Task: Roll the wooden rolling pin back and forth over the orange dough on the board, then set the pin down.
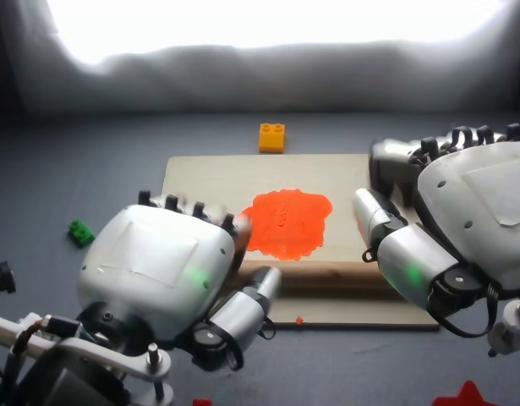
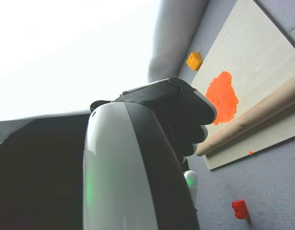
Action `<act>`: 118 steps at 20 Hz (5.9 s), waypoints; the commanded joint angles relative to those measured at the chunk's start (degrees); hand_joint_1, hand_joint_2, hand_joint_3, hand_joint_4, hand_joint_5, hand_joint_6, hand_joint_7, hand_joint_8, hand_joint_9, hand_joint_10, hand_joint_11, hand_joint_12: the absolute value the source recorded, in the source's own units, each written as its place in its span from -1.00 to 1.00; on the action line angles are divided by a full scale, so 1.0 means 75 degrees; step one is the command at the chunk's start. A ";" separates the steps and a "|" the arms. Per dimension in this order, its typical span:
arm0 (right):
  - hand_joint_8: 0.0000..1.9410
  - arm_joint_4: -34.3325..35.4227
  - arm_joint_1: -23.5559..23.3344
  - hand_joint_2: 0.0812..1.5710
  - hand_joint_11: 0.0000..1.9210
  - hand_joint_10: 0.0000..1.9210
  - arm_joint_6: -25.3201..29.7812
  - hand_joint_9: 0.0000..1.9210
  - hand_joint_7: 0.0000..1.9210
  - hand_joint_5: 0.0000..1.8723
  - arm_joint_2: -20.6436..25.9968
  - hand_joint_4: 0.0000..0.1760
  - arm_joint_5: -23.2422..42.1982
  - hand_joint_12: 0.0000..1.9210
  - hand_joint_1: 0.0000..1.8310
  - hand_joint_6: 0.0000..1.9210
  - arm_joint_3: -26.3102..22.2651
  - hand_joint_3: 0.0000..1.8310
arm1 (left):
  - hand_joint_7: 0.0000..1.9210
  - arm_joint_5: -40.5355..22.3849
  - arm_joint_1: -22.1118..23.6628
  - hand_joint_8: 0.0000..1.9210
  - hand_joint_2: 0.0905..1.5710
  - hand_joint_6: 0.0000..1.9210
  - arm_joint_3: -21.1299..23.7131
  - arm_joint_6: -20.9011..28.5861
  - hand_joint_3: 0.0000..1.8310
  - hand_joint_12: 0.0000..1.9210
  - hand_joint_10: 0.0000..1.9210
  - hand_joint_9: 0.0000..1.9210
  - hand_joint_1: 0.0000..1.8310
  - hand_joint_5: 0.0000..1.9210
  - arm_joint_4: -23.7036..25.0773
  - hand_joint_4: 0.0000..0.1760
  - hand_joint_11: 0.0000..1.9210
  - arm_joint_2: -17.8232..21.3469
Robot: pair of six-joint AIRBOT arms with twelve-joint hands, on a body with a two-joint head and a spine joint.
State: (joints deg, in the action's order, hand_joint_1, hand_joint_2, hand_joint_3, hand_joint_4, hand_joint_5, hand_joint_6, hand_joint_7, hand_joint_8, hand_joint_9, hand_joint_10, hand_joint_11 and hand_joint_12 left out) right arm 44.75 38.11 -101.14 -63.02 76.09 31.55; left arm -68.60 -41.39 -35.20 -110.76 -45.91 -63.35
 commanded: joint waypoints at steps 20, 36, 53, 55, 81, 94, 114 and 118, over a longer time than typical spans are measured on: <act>-1.00 -0.0361 0.0487 0.92 -1.00 -1.00 0.0609 -0.94 -0.88 -0.85 -0.1337 -1.00 0.0607 -0.90 -1.00 -1.00 0.1158 -1.00 | -1.00 -0.1472 -0.0820 -1.00 0.82 -1.00 -0.1069 0.1358 -1.00 -1.00 -1.00 -1.00 -1.00 -1.00 0.0617 -1.00 -1.00 -0.1116; -0.99 -0.0709 0.1135 0.99 -0.98 -0.99 0.0923 -0.92 -0.83 -0.84 -0.2656 -1.00 0.0671 -0.99 -1.00 -0.99 0.2744 -0.99 | -0.97 -0.1495 -0.1153 -1.00 0.85 -1.00 -0.2117 0.1935 -0.99 -1.00 -1.00 -0.99 -1.00 -0.99 0.1020 -1.00 -1.00 -0.2011; -1.00 0.0050 0.0976 1.00 -1.00 -1.00 0.1004 -0.96 -0.89 -0.87 -0.3342 -1.00 0.0467 -1.00 -1.00 -1.00 0.3490 -0.97 | -0.97 -0.1452 -0.1253 -1.00 0.86 -1.00 -0.2705 0.2174 -0.99 -1.00 -1.00 -1.00 -1.00 -0.97 0.0961 -1.00 -1.00 -0.2297; -1.00 0.0050 0.0981 1.00 -1.00 -1.00 0.1002 -0.95 -0.89 -0.87 -0.3404 -1.00 0.0445 -1.00 -1.00 -1.00 0.3624 -0.97 | -0.97 -0.1446 -0.1233 -1.00 0.86 -0.99 -0.2757 0.2179 -0.99 -1.00 -1.00 -1.00 -1.00 -0.96 0.0944 -1.00 -1.00 -0.2335; -0.99 0.0052 0.0904 1.00 -0.98 -0.99 0.1176 -0.94 -0.86 -0.86 -0.3422 -1.00 0.0233 -0.99 -1.00 -0.99 0.4131 -0.98 | -0.98 -0.1023 -0.1015 -1.00 0.84 -1.00 -0.3469 0.2334 -1.00 -1.00 -1.00 -1.00 -1.00 -0.96 0.0894 -1.00 -1.00 -0.2612; -1.00 0.0071 0.0830 1.00 -1.00 -1.00 0.1283 -0.94 -0.85 -0.86 -0.3397 -1.00 0.0102 -0.99 -1.00 -1.00 0.4372 -0.98 | -0.98 -0.0682 -0.0765 -1.00 0.86 -0.99 -0.3862 0.2407 -1.00 -1.00 -1.00 -1.00 -1.00 -0.96 0.0894 -1.00 -1.00 -0.2706; -1.00 0.0364 0.0640 1.00 -1.00 -1.00 0.1628 -0.92 -0.86 -0.85 -0.3374 -1.00 -0.0220 -0.91 -1.00 -1.00 0.4930 -0.94 | -0.96 -0.0378 -0.0591 -0.99 0.87 -0.99 -0.4512 0.2714 -0.99 -1.00 -1.00 -1.00 -1.00 -0.93 0.0900 -1.00 -1.00 -0.2895; -1.00 0.0403 0.0590 1.00 -1.00 -1.00 0.1686 -0.94 -0.89 -0.89 -0.3376 -1.00 -0.0287 -0.85 -1.00 -1.00 0.5044 -0.95 | -0.97 -0.0191 -0.0528 -1.00 0.88 -1.00 -0.4705 0.3007 -0.99 -1.00 -1.00 -1.00 -1.00 -0.95 0.0899 -1.00 -1.00 -0.2991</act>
State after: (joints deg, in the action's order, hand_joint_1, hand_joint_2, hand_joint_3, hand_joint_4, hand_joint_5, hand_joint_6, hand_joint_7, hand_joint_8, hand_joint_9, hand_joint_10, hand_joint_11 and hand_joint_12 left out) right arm 51.31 43.05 -88.71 -88.71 68.69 69.23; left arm -66.19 -45.67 -70.39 -87.99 -41.98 -85.67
